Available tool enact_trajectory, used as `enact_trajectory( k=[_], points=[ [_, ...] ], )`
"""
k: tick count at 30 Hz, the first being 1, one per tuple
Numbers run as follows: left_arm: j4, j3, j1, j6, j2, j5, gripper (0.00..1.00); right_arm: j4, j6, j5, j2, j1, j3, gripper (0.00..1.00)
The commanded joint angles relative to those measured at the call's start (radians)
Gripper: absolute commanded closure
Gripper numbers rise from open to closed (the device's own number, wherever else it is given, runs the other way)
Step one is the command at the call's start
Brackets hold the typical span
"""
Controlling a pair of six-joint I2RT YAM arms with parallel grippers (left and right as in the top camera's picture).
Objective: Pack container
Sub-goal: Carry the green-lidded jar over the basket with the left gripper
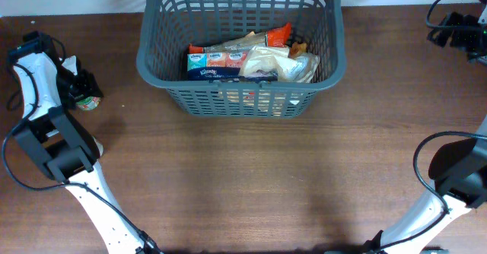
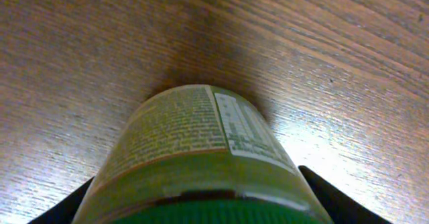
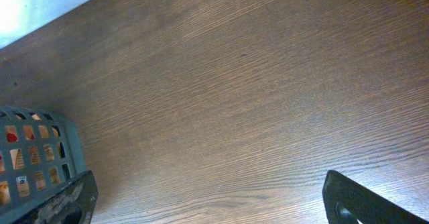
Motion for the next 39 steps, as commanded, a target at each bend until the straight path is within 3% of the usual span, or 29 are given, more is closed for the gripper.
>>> enact_trajectory(
  k=[1,4,6,11,16,21,29,32,35,39],
  points=[
    [0.003,0.005,0.004,0.007,0.02,-0.009,0.57,0.003,0.006,-0.005,-0.015,-0.005,-0.006,0.01],
    [0.0,0.005,0.004,0.007,0.02,-0.008,0.74,0.003,0.006,-0.005,-0.015,-0.005,-0.006,0.01],
    [-0.036,0.034,0.004,0.007,0.02,-0.008,0.96,0.003,0.006,-0.005,-0.015,-0.005,-0.006,0.01],
    [-0.183,0.303,-0.022,0.034,0.006,-0.009,0.98,0.003,0.006,-0.005,-0.015,-0.005,-0.006,0.01],
    [-0.303,0.8,-0.107,0.058,-0.062,-0.002,0.98,0.003,0.006,-0.005,-0.015,-0.005,-0.006,0.01],
    [-0.206,0.801,-0.343,0.306,-0.301,-0.001,0.98,0.003,0.006,-0.005,-0.015,-0.005,-0.006,0.01],
    [-0.223,0.733,-0.683,0.795,-0.281,-0.003,0.98,0.003,0.006,-0.005,-0.015,-0.005,-0.006,0.01],
    [-0.15,0.623,-0.728,0.806,-0.217,-0.055,0.98,0.003,0.006,-0.005,-0.015,-0.005,-0.006,0.01],
    [-0.049,0.498,-0.725,0.718,-0.149,-0.145,0.98,0.003,0.006,-0.005,-0.015,-0.005,-0.006,0.01],
    [-0.031,0.425,-0.713,0.689,-0.082,-0.207,0.98,0.003,0.006,-0.005,-0.015,-0.005,-0.006,0.01]
  ],
)
